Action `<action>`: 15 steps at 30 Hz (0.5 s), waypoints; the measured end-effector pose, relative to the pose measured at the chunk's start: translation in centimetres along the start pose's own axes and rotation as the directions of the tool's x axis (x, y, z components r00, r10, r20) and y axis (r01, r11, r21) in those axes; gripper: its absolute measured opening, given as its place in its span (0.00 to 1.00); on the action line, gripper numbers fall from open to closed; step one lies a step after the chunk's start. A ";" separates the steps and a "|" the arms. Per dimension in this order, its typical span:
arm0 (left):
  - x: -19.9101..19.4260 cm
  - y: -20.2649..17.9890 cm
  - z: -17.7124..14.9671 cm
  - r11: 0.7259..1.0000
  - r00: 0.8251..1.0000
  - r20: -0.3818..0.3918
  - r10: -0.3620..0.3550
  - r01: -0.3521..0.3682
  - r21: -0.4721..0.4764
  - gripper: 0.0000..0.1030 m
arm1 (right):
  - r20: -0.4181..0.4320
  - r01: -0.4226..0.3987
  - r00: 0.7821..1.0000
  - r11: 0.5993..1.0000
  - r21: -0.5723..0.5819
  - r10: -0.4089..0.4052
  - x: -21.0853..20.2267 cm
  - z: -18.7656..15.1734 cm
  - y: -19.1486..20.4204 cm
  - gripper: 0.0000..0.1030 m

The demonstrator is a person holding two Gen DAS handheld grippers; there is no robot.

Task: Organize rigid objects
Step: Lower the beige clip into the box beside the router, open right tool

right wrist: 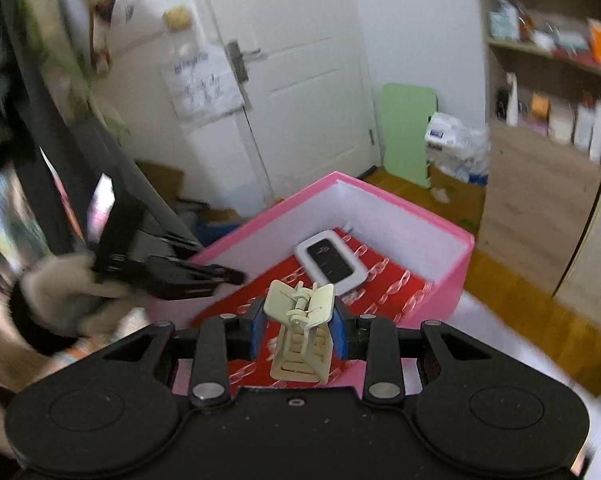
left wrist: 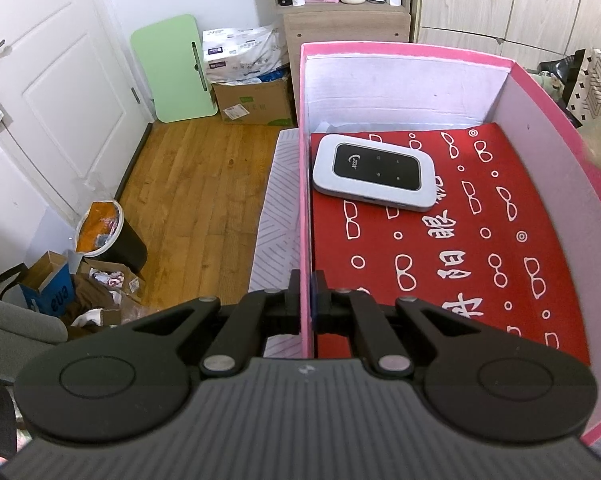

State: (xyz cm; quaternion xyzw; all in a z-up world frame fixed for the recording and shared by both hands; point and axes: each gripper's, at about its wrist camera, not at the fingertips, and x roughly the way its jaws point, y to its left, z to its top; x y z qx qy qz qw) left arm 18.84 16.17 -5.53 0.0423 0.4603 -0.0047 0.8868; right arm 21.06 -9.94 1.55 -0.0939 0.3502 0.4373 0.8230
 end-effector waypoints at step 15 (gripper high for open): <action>-0.4 0.2 -0.2 1.000 0.999 0.038 -0.006 0.006 0.003 0.03 | -0.272 0.219 0.883 0.849 -0.482 -0.382 15.3 2.7 -2.3 0.36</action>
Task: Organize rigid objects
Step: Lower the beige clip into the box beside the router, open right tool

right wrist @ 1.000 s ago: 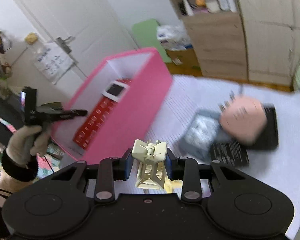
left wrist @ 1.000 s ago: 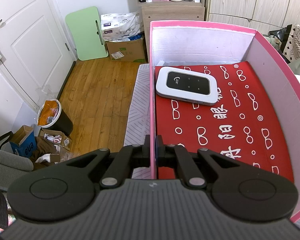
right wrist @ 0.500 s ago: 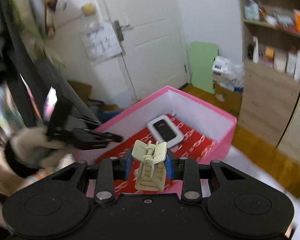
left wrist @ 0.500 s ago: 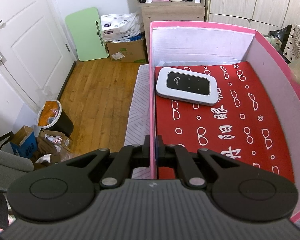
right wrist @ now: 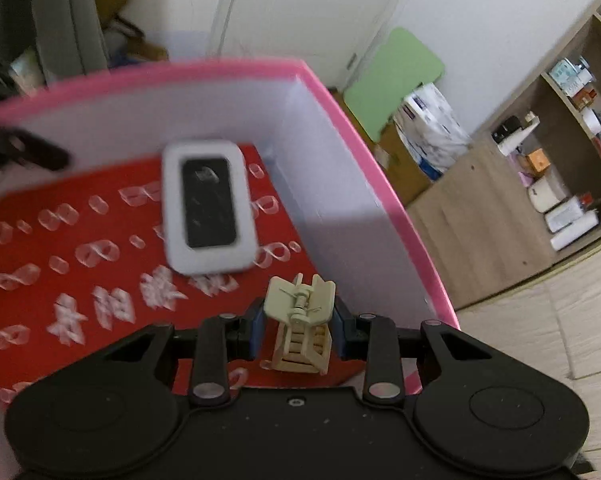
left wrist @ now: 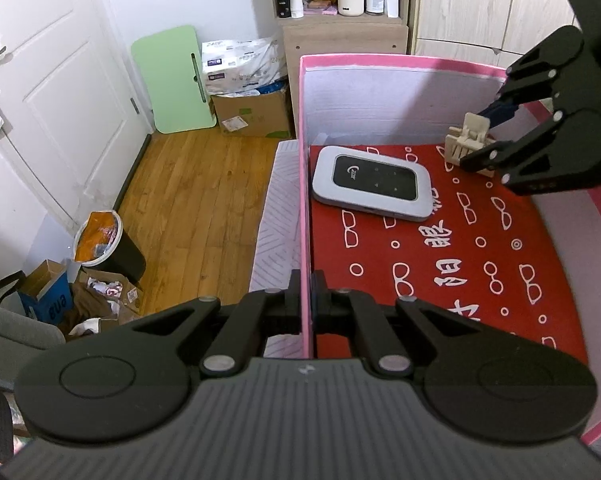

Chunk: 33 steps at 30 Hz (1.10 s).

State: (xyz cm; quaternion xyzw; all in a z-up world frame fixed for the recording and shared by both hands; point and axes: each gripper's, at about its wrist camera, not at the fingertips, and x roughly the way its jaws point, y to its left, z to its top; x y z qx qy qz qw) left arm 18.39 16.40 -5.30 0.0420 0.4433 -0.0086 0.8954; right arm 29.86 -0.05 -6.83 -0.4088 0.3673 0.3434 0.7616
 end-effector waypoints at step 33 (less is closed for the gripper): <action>0.2 0.3 0.1 0.999 1.000 -0.005 -0.026 0.026 -0.021 0.04 | 0.409 -0.468 0.863 0.772 0.431 0.295 -11.4 -9.4 -5.1 0.52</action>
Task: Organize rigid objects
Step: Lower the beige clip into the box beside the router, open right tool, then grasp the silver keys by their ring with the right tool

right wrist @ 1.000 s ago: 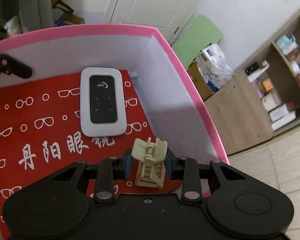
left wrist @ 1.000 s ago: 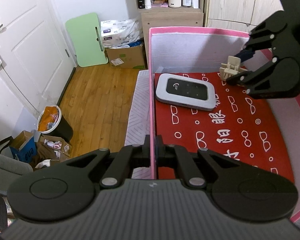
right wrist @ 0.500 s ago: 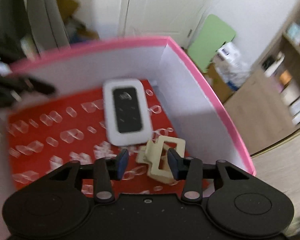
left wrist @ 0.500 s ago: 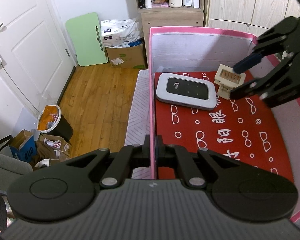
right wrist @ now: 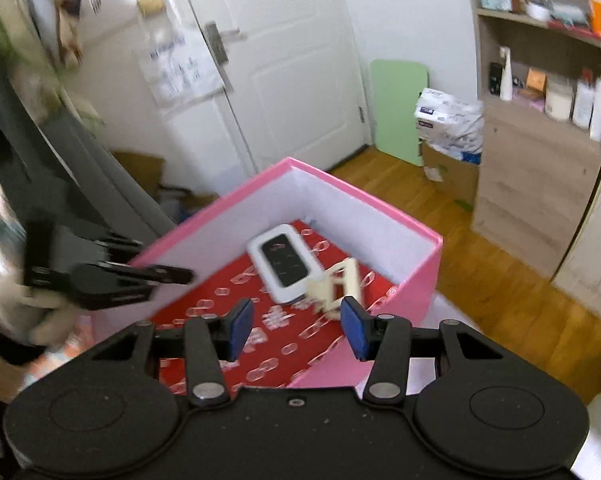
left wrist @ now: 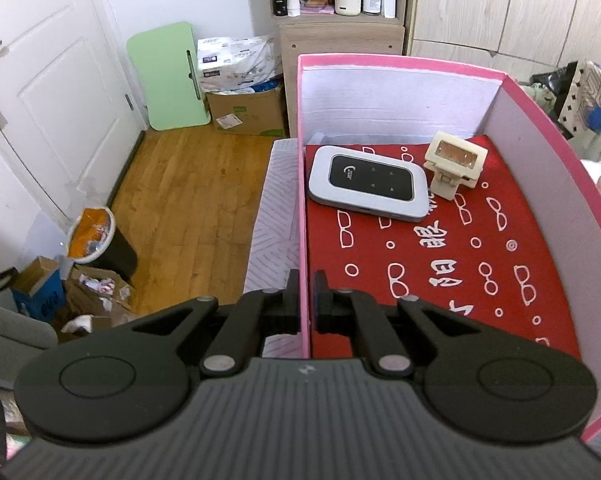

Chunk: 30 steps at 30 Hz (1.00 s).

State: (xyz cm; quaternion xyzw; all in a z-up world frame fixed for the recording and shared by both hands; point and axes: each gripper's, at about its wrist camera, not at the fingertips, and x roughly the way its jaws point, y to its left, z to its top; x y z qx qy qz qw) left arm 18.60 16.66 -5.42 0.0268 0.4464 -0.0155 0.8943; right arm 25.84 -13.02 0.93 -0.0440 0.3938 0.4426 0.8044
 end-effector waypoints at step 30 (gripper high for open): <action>0.0 -0.1 -0.2 1.000 1.000 0.010 0.015 -0.015 0.008 0.05 | -0.191 0.037 0.980 0.998 -0.055 -0.047 4.4 -13.9 2.2 0.19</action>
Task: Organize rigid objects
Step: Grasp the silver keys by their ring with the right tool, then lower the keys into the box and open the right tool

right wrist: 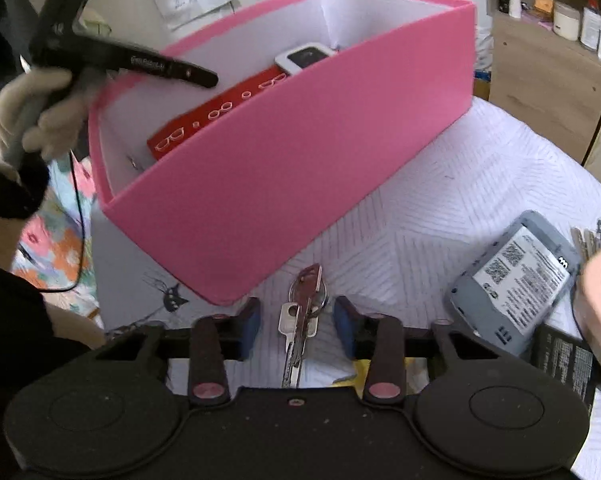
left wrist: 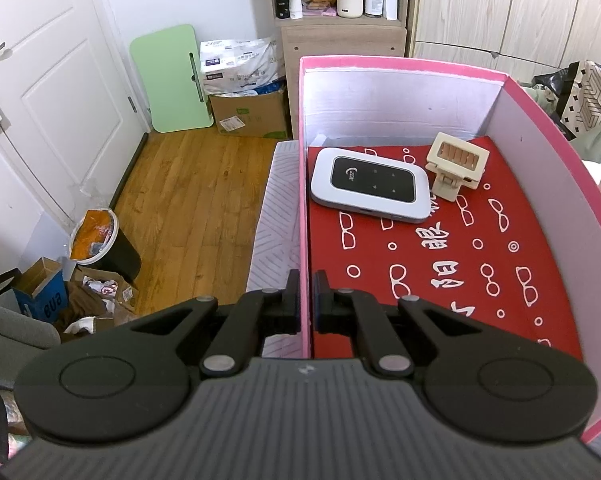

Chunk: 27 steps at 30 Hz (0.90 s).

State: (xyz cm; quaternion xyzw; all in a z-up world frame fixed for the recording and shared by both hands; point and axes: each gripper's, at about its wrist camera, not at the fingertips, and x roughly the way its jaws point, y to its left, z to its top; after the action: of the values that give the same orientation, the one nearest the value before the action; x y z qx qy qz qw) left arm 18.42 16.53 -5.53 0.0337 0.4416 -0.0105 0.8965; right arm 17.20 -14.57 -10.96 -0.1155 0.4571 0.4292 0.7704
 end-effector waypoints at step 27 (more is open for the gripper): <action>0.0 -0.2 0.2 1.000 1.000 -0.008 -0.009 0.009 -0.003 0.05 | 0.378 0.115 0.919 0.993 0.007 -0.109 -13.2 8.2 0.1 0.06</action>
State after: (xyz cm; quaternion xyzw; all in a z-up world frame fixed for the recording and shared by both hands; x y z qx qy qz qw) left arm 18.55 16.37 -5.45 0.0306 0.4453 -0.0139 0.8947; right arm 19.29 -17.17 4.18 -0.0624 0.2895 0.4020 0.8664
